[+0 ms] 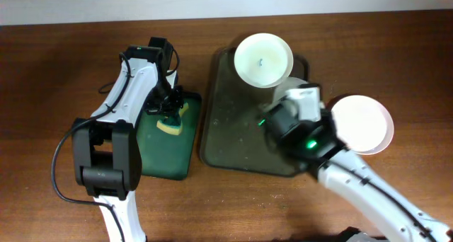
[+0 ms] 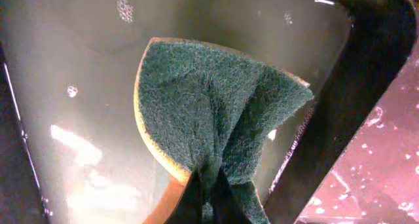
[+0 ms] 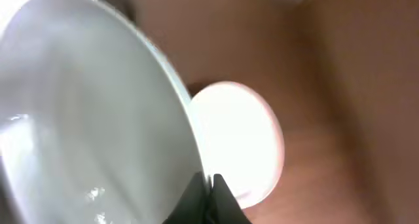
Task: Clean dirty plates on tray and stack at the side
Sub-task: 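Stack the plate onto the cleaned plate at the right side, then pull the last top plate down the tray and grip its rim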
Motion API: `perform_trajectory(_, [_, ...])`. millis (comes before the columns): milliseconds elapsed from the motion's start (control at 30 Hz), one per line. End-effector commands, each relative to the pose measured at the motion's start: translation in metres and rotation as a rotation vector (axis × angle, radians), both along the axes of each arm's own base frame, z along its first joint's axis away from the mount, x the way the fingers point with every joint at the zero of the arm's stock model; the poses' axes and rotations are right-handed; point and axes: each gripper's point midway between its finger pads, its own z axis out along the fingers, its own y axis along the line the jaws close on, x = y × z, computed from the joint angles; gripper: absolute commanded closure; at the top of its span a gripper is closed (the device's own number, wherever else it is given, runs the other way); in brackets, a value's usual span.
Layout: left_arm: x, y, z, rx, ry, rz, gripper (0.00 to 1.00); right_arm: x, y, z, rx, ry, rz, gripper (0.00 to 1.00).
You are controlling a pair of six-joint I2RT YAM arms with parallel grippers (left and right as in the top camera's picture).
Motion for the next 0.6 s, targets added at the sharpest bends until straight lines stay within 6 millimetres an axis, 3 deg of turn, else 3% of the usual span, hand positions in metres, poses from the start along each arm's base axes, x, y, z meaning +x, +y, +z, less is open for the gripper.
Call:
perform_trajectory(0, [0.002,-0.001,0.016,-0.022,-0.042,-0.013,1.0,0.003,-0.021,-0.035,0.553,0.17,-0.045,0.96])
perform_trajectory(100, [0.002,-0.001,0.016,-0.022,-0.043,-0.013,1.0,-0.006,-0.108,-0.042,0.753,0.1,-0.319,0.96])
perform_trajectory(133, [0.002,-0.002,0.016,-0.022,-0.044,-0.013,1.0,-0.017,-0.146,-0.049,0.77,0.077,-0.445,0.96])
perform_trajectory(200, [0.002,-0.002,0.016,-0.022,-0.044,-0.013,1.0,-0.032,-0.183,-0.065,0.789,0.073,-0.582,0.96])
perform_trajectory(267, [0.003,-0.002,0.016,-0.022,-0.044,-0.013,1.0,-0.039,-0.199,-0.081,0.805,0.096,-0.649,0.96])
perform_trajectory(300, [0.003,-0.002,0.016,-0.022,-0.044,-0.013,1.0,-0.039,-0.202,-0.088,0.811,0.111,-0.661,0.85])
perform_trajectory(333, [0.003,-0.002,0.016,-0.022,-0.044,-0.013,1.0,-0.037,-0.201,-0.092,0.817,0.119,-0.66,0.54])
perform_trajectory(367, [0.002,-0.002,0.016,-0.022,-0.044,-0.013,1.0,-0.029,-0.195,-0.092,0.846,0.109,-0.628,0.42])
perform_trajectory(400, [0.002,-0.002,0.016,-0.022,-0.044,-0.013,1.0,-0.02,-0.188,-0.086,0.876,0.098,-0.567,0.4])
perform_trajectory(467, [0.003,-0.002,0.016,-0.022,-0.045,-0.013,1.0,0.017,-0.155,-0.05,0.907,0.069,-0.287,0.42])
perform_trajectory(567, [0.003,-0.002,0.016,-0.023,-0.045,-0.013,1.0,0.059,-0.098,-0.002,0.801,0.09,0.011,0.43])
